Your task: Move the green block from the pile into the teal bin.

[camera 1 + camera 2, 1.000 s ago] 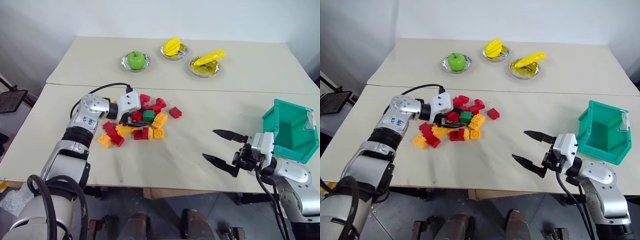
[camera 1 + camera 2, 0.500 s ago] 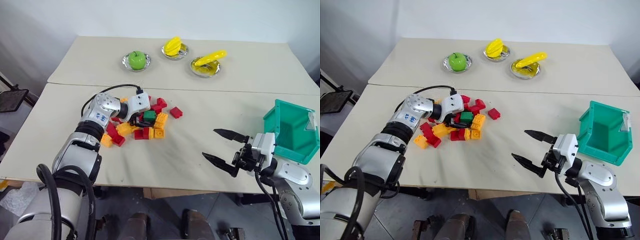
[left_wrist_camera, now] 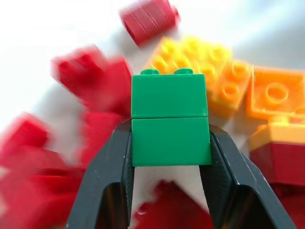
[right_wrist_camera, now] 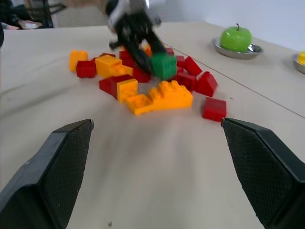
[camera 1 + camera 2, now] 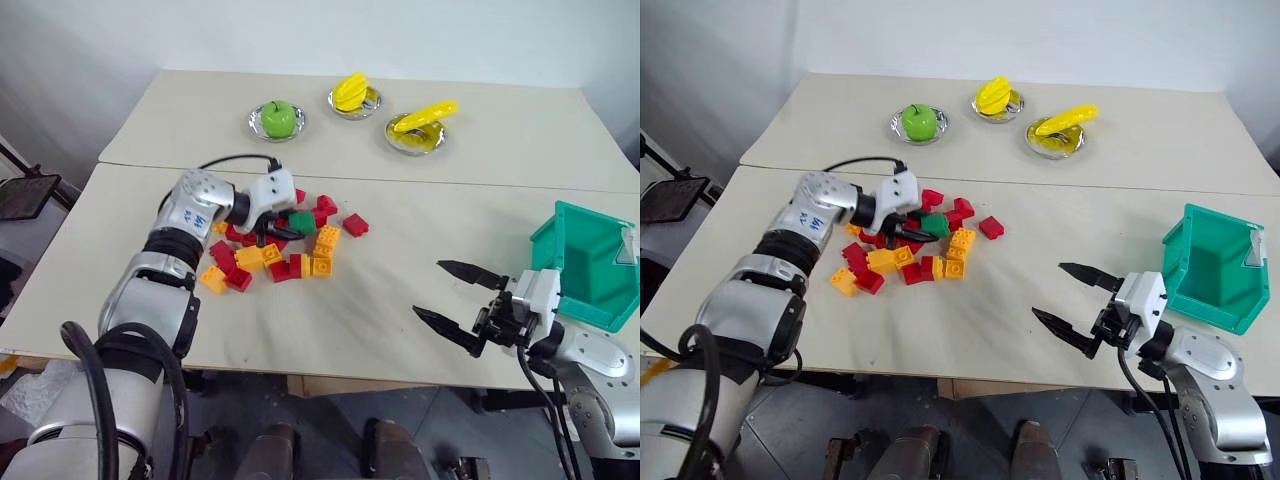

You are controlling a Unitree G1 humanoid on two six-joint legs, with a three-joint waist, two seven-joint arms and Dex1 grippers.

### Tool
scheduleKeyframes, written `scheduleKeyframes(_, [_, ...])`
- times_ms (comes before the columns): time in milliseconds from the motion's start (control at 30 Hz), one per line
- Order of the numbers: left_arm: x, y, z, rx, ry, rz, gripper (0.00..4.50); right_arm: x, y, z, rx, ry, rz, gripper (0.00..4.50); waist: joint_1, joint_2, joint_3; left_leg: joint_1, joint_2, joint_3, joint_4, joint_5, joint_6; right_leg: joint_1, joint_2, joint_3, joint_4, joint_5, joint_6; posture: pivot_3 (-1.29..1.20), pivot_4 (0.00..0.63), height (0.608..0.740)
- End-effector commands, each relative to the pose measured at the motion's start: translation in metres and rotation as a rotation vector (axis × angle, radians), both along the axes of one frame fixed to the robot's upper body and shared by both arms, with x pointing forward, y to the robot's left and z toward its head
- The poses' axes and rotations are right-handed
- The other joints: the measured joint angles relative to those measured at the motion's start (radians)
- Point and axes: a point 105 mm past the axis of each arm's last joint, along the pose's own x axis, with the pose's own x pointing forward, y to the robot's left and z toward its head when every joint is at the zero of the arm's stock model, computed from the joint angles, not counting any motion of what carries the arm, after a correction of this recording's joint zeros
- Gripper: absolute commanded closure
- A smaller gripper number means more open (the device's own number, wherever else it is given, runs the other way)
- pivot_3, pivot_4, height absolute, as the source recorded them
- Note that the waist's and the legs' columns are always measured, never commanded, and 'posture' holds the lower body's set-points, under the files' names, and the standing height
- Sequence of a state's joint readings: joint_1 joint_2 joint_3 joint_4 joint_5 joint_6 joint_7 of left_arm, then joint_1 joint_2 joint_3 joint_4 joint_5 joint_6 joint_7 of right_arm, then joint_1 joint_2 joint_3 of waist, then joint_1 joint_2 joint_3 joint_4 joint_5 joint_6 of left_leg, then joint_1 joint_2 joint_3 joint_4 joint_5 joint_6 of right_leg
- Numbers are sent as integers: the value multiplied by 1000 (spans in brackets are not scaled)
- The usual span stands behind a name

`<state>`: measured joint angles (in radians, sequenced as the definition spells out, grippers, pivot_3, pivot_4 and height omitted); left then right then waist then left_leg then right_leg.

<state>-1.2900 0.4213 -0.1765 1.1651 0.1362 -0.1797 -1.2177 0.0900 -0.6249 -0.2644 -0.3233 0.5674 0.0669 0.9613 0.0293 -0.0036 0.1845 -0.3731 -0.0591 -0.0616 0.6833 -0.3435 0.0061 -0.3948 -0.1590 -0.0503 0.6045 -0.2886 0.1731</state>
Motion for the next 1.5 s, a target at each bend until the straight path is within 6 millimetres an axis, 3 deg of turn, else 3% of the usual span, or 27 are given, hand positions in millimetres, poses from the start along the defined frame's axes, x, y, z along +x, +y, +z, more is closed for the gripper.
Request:
scheduleKeyframes(33, [-20, -44, 41, -74, -41, -227, 2990, -8, -29, 18, -5, -76, -124, 0, 5, 0, 0, 0, 0, -1, 0, 0, 0, 0, 0, -1, 0, 0, 0, 0, 150, 740])
scheduleKeyframes(133, [-38, -91, 19, -48, -1, -361, 2990, -16, -51, 10, -19, -64, -220, 0, 20, 0, 0, 1, -1, -1, 0, -1, 2, 3, -1, -1, -1, 0, 0, 0, 150, 740])
scheduleKeyframes(267, [-53, -148, -16, -62, 60, -386, 2990, -26, -66, 5, -13, -55, -311, 0, 15, -1, 0, 1, -1, 1, 1, -2, 3, 3, -1, 0, -4, 1, 2, 0, 150, 740])
scheduleKeyframes(367, [-57, -169, -38, -30, 62, -356, 2990, -32, -64, 3, -8, -46, -328, 0, -6, -1, 0, 1, 1, 4, 0, -2, 3, 1, 0, 0, -4, 1, 2, 0, 150, 740])
scheduleKeyframes(467, [-54, -174, -50, -10, 90, -293, 2990, -37, -61, 2, -1, -38, -333, 0, -13, 0, 0, 3, 2, 8, -1, -2, 3, 1, 0, 1, -3, 1, 2, 0, 150, 740])
scheduleKeyframes(700, [-64, -178, -36, -134, 139, -370, 814, -44, -60, 0, 8, -22, -336, 0, -2, 0, 0, 3, 2, 8, 1, -1, 4, 1, -1, 3, -2, 2, 3, 0, 150, 740])
scheduleKeyframes(767, [-62, -171, -35, -148, 122, -375, 218, -46, -61, -3, 0, -15, -328, 0, 0, 0, 0, 3, 1, 7, 1, -1, 4, 1, -1, 3, -3, 2, 3, 0, 150, 740])
scheduleKeyframes(933, [-42, -127, 0, -413, -39, -302, 218, -45, -73, -2, -29, 32, -276, 0, -9, 0, -1, 3, 2, 8, 0, -1, 4, 1, -1, 3, -3, 2, 3, 0, 150, 740])
scheduleKeyframes(1033, [-38, -81, 13, -572, -104, -234, 103, -44, -78, -7, -86, 112, -209, 0, -11, 1, -1, 4, 3, 7, 0, -1, 3, 1, -1, 3, -2, 2, 3, 0, 150, 740])
scheduleKeyframes(1100, [-45, -54, 9, -571, -157, -233, 103, -37, -78, -3, -131, 102, -179, 0, -15, 1, -1, 5, 3, 5, 0, -1, 3, 1, -1, 3, -2, 2, 3, 0, 150, 740])
scheduleKeyframes(1233, [-71, -2, -8, -530, -128, -201, 103, -8, -60, 7, -177, 100, -52, 0, -30, 2, -2, 5, 3, 2, 1, -1, 3, 1, -1, 4, -2, 2, 3, 0, 150, 740])
scheduleKeyframes(1367, [-101, 35, -18, -463, -97, -137, 103, 20, -27, 12, -267, 205, 114, 0, -28, 3, -2, 3, 4, -4, 3, -1, 2, 1, -2, 2, -1, 2, 3, 0, 150, 740])
scheduleKeyframes(1500, [-125, 60, -33, -417, -60, -66, 103, 44, -1, 12, -404, 260, 210, 0, -30, 4, -2, 3, 4, -5, 2, -1, 3, 1, -5, 1, -1, 2, 3, 0, 150, 740])
